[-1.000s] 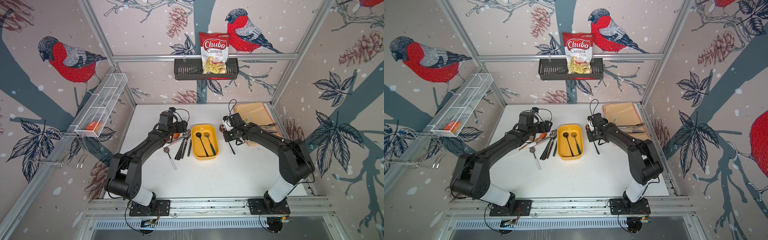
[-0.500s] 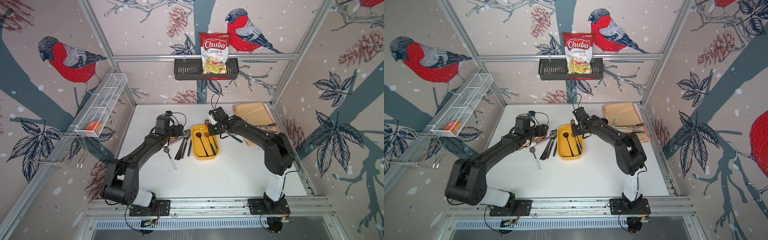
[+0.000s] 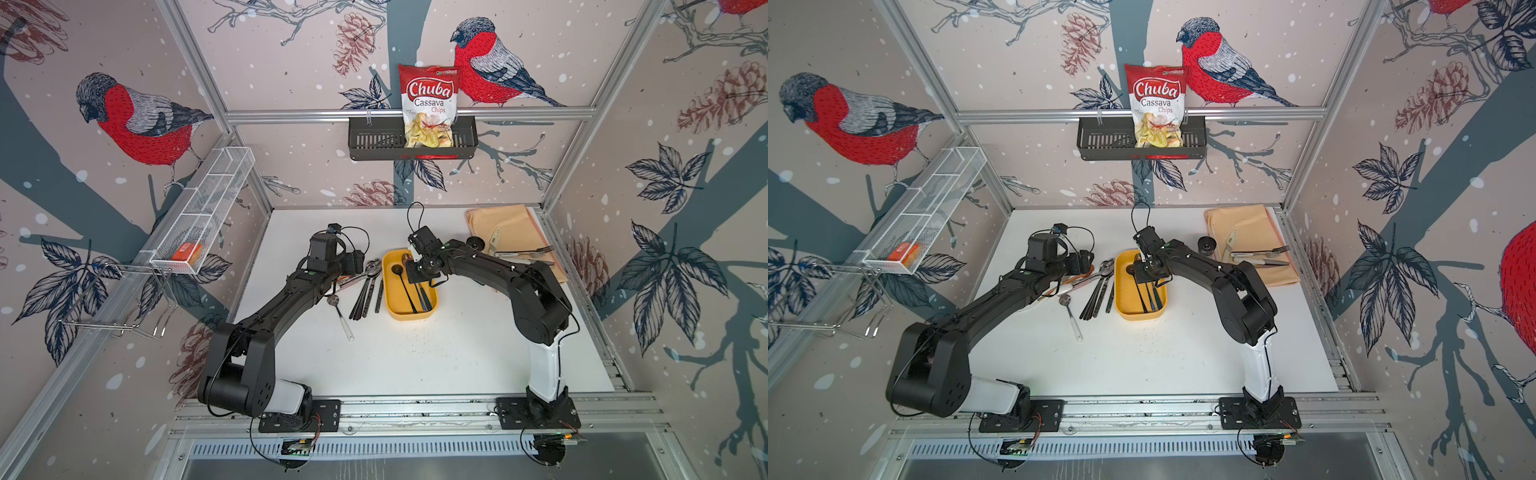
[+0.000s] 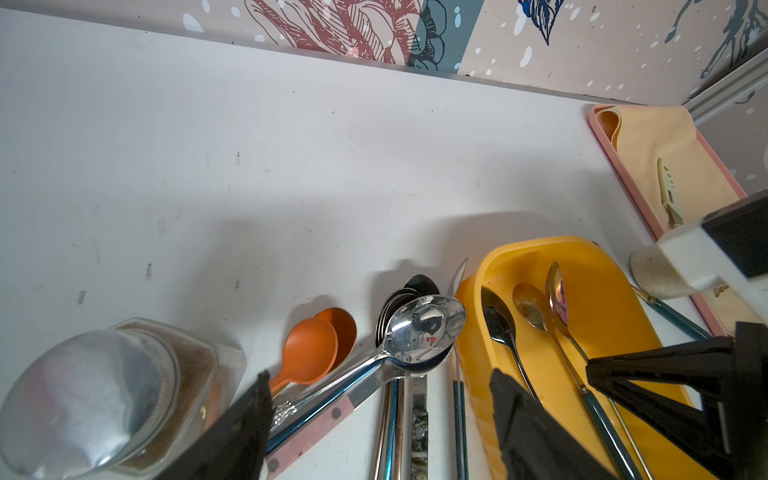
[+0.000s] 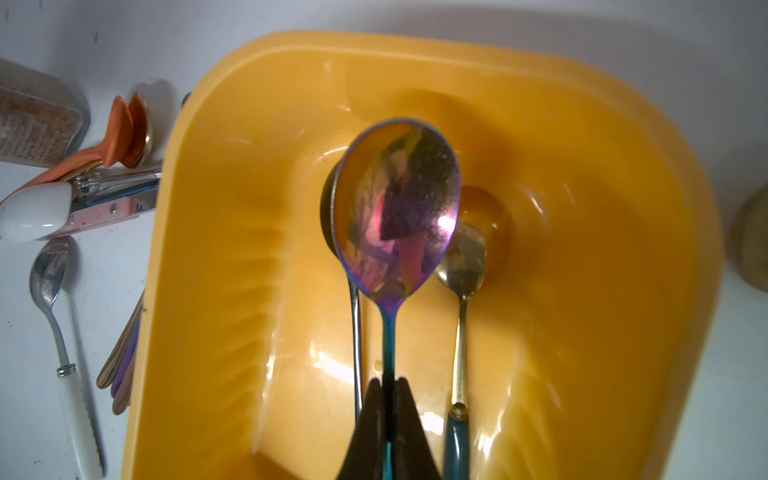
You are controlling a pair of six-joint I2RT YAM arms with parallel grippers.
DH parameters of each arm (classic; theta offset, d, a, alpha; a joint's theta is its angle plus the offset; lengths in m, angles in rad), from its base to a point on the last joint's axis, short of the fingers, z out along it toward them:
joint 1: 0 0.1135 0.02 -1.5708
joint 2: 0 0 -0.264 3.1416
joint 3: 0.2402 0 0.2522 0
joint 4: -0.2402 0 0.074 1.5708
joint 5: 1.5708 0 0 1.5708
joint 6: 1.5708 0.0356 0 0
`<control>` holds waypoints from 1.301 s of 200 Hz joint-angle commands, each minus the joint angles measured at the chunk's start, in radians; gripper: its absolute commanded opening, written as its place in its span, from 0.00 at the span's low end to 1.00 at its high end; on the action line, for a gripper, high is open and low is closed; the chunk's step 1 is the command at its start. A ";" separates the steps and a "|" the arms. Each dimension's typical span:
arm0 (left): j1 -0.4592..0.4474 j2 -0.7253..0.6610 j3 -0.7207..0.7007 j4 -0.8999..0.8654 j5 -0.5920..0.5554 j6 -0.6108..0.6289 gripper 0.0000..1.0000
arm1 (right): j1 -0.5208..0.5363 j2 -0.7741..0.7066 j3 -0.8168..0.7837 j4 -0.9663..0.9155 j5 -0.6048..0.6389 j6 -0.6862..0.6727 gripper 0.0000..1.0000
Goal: Put the spoon into the storage box
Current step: Place the spoon in the storage box.
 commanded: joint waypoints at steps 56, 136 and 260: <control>0.003 0.009 0.012 0.011 0.020 -0.008 0.84 | 0.014 0.070 0.016 -0.007 0.036 0.013 0.03; 0.000 0.025 0.035 0.009 0.032 -0.011 0.84 | 0.030 0.078 0.072 -0.064 0.095 -0.030 0.28; -0.022 0.073 0.092 0.012 0.043 -0.009 0.83 | -0.158 -0.274 -0.264 0.078 -0.027 -0.371 0.48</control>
